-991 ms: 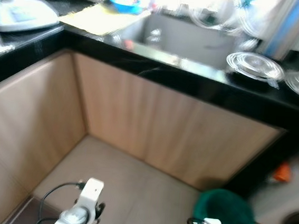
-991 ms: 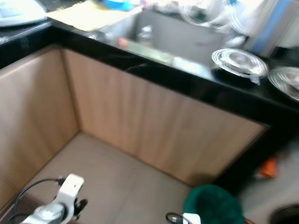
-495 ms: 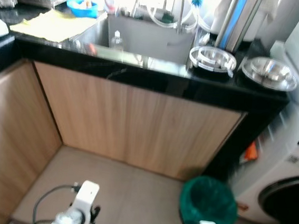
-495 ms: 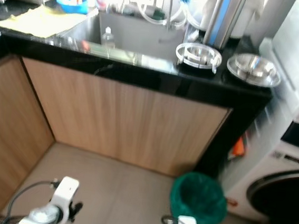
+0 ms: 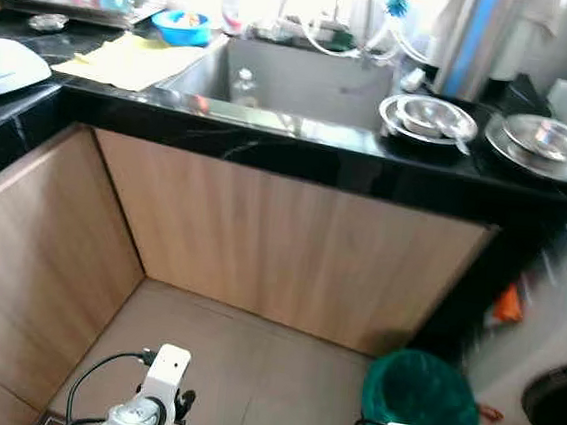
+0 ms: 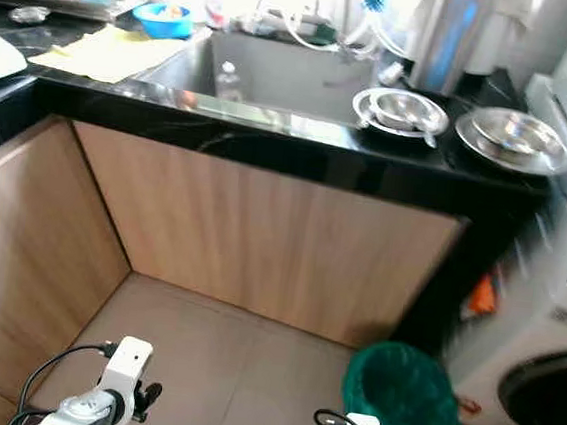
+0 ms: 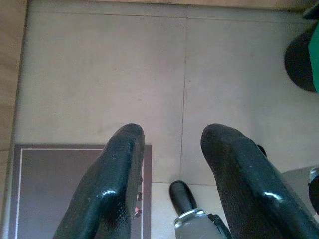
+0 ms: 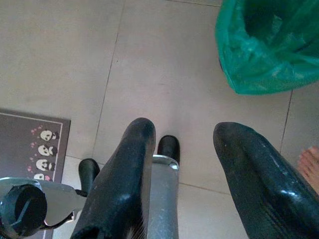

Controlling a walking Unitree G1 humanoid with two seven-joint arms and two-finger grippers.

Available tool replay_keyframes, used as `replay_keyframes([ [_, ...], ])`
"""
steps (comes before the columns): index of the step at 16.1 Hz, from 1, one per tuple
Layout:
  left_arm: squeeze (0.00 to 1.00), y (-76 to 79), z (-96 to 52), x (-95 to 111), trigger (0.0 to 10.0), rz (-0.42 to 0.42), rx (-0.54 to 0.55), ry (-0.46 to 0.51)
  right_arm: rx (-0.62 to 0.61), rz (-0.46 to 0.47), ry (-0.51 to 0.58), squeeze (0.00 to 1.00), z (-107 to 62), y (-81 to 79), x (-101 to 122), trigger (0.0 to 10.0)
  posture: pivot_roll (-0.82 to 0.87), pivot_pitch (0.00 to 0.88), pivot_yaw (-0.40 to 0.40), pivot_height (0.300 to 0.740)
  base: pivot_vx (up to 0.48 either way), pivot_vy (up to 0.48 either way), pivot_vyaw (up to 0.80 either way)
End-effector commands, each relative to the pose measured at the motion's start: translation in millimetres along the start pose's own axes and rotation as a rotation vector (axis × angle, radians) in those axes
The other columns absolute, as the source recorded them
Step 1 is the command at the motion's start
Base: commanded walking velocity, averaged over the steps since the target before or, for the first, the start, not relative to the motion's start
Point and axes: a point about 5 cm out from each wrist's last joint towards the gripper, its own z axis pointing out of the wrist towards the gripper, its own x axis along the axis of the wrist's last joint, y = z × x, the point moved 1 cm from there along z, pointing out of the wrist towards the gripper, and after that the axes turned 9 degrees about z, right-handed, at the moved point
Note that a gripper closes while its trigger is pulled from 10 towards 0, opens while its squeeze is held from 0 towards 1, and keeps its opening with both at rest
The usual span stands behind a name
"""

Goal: Kitchen organization

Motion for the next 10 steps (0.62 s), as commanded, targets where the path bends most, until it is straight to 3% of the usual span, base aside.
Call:
replay_keyframes([
  [1,0.00,-3.6,-0.9,-3.9,10.0,-0.008,0.004,-0.022,0.006,0.005,0.013,0.00,1.0,-3.2,3.3,10.0,-0.07,0.000,0.005,0.740,0.326,0.000,0.00],
  [10,0.00,-4.0,-1.6,-6.6,10.0,-0.009,0.007,-0.029,0.000,-0.006,0.007,0.00,0.8,-1.7,3.3,10.0,-0.07,0.000,-0.002,0.740,0.319,0.000,0.00],
])
